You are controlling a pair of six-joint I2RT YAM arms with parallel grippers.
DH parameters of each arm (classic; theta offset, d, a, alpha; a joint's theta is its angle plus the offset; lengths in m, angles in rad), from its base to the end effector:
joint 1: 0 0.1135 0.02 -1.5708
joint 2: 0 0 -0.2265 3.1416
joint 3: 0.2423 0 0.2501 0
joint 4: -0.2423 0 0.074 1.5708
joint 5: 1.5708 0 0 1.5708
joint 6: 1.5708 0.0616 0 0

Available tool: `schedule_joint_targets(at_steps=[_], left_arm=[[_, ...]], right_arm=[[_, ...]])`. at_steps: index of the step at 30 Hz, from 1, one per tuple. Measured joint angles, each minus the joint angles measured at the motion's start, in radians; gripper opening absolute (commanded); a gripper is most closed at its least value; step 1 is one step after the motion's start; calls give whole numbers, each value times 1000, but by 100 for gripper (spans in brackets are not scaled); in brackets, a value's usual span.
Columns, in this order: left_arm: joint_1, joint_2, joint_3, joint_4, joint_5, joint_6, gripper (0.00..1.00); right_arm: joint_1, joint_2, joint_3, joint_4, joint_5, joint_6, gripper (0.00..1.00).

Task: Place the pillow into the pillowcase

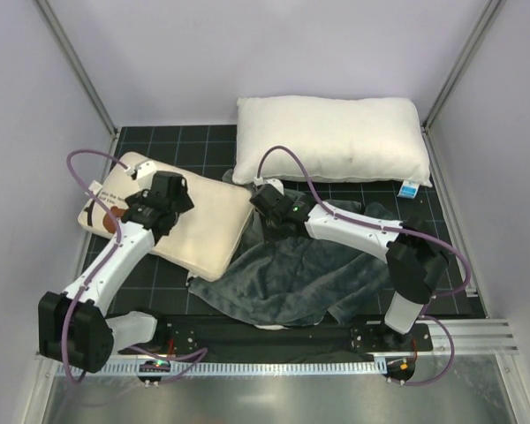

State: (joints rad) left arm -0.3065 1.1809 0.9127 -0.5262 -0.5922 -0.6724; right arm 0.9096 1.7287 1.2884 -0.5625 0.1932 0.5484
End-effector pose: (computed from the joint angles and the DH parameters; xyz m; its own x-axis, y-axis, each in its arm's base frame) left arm 0.2693 -0.0492 0.2273 -0.4558 -0.3978 -0.7962 -0.5195 0.8453 -0.1249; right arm 0.2385 0.2873 0.1746 -0.8125 -0.2111 -0.5434 -0.3370 0.9307 0.1423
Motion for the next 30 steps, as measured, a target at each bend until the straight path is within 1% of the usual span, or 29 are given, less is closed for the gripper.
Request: schedule_joint_targets(at_steps=[3, 5, 8, 9, 10, 12, 13, 15, 16, 20, 23, 27, 30], left_arm=[[96, 37, -26, 14, 84, -2, 100], [140, 51, -51, 47, 112, -5, 100], [176, 119, -66, 92, 141, -3, 85], [182, 158, -66, 115, 147, 0, 78], [185, 199, -65, 137, 152, 3, 68], [188, 261, -65, 178, 164, 5, 53], [191, 281, -65, 201, 171, 11, 29], [203, 293, -66, 239, 193, 21, 4], [216, 294, -67, 256, 212, 25, 0], [254, 287, -87, 319, 277, 26, 0], [259, 238, -118, 336, 296, 26, 0], [263, 107, -168, 335, 326, 15, 0], [259, -43, -236, 335, 370, -11, 0]], right_arm=[[0, 0, 1, -1, 0, 0, 21], [-2, 0, 3, -3, 0, 0, 21], [-2, 0, 6, -3, 0, 0, 20], [-2, 0, 6, -3, 0, 0, 21], [-2, 0, 6, -3, 0, 0, 21], [-2, 0, 6, -3, -1, 0, 21], [-2, 0, 9, -5, -1, 0, 21], [-3, 0, 14, -5, -2, 0, 21], [-3, 0, 19, -6, -1, 0, 21], [-3, 0, 30, -7, -2, 0, 21], [-4, 0, 35, -8, -3, 0, 21], [-4, 0, 63, -18, -13, -1, 21], [-5, 0, 97, -21, -22, -2, 21]])
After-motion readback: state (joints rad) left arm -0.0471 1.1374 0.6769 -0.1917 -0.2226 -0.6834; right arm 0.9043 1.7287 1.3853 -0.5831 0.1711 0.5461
